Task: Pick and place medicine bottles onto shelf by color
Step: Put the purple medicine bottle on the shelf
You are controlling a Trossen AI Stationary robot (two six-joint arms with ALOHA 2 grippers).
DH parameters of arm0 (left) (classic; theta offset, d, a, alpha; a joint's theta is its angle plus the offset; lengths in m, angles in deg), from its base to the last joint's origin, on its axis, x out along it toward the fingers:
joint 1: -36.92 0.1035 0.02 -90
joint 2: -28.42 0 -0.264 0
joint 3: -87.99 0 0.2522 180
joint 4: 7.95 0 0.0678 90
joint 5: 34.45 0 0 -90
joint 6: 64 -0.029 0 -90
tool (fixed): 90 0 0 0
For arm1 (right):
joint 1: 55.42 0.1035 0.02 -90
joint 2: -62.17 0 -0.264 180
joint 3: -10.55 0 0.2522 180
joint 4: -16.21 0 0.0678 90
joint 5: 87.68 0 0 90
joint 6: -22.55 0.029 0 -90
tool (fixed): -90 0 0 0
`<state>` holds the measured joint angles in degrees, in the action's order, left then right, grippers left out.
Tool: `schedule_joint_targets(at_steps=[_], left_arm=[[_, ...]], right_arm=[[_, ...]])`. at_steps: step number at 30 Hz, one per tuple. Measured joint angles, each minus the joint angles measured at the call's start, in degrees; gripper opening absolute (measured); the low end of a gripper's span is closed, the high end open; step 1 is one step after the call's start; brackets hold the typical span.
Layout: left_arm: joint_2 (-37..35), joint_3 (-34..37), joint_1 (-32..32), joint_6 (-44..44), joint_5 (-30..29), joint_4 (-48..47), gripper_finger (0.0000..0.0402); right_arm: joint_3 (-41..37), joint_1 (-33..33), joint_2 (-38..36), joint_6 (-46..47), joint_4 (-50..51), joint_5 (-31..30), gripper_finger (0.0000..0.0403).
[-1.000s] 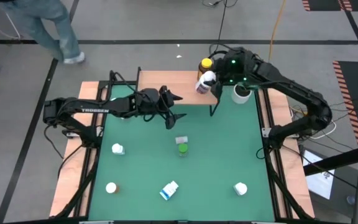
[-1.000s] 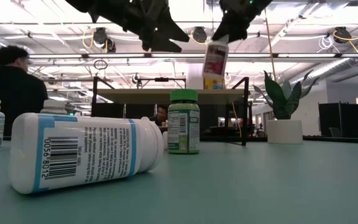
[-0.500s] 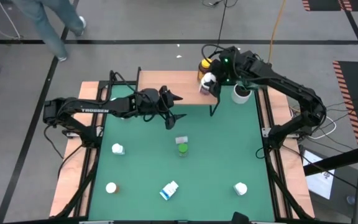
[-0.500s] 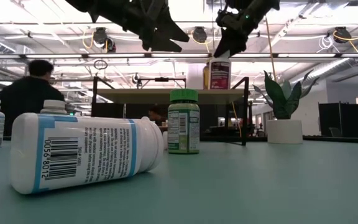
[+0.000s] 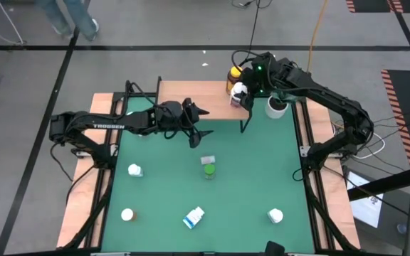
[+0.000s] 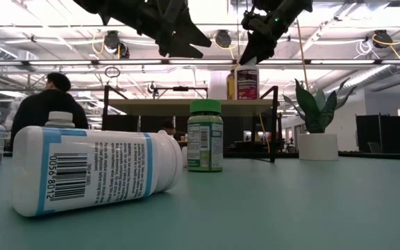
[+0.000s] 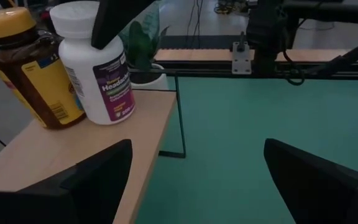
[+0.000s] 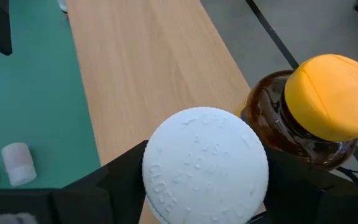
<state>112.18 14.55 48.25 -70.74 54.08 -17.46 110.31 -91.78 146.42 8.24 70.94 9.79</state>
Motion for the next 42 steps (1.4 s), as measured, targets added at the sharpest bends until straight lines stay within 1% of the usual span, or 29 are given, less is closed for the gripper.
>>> schedule_joint_targets(at_steps=[4, 7, 13, 19, 21, 23, 26, 30, 34, 38, 42], left_arm=[[0.0, 0.0, 0.0, 0.04, 0.0, 0.0, 0.0367], [0.0, 0.0, 0.0, 0.39, -0.02, -0.19, 0.0367], [0.0, 0.02, 0.0, 0.46, -0.02, -0.36, 0.0367], [0.0, 0.02, 0.0, 0.75, -0.02, -1.37, 0.0367], [0.0, 0.02, 0.0, 1.24, -0.04, -1.36, 0.0367], [0.0, 0.02, -0.11, 1.59, -0.06, -1.64, 0.0367], [0.0, 0.04, -0.2, 2.48, -0.07, -2.12, 0.0367], [0.0, 0.04, -0.28, 3.62, -0.07, -2.04, 0.0367], [0.0, 0.04, -0.6, 4.27, -0.09, -1.68, 0.0367], [0.0, 0.04, -0.82, 4.15, -0.07, -0.65, 0.0367], [0.0, 0.04, -0.76, 4.07, -0.07, -0.1, 0.0367]], right_arm=[[0.0, 0.0, 0.0, 0.2, -0.84, -0.11, 0.0291], [0.0, 0.0, 0.0, 0.31, -1.06, -0.15, 0.0305], [-0.02, 0.0, -1.32, 0.49, -0.92, -0.15, 0.0308], [-0.21, 0.0, -6.44, 0.62, -0.93, 0.0, 0.0308], [-1.71, 0.0, -8.87, 1.68, -1.14, 0.04, 0.0308], [-4.87, 0.07, -11.55, 2.94, -1.25, 0.04, 0.0307], [-12.68, 0.43, -15.7, 5.49, -3.55, 0.02, 0.0297], [-25.13, 1.24, -21.48, 8.38, -15.18, -0.02, 0.0278], [-34.48, 1.4, -24.11, 10.36, -26.55, 0.16, 0.0254], [-39.23, 1.4, -23.7, 10.39, -33.04, 0.2, 0.0234], [-40.33, 1.4, -21.56, 10.48, -35.19, 1.88, 0.0218]])
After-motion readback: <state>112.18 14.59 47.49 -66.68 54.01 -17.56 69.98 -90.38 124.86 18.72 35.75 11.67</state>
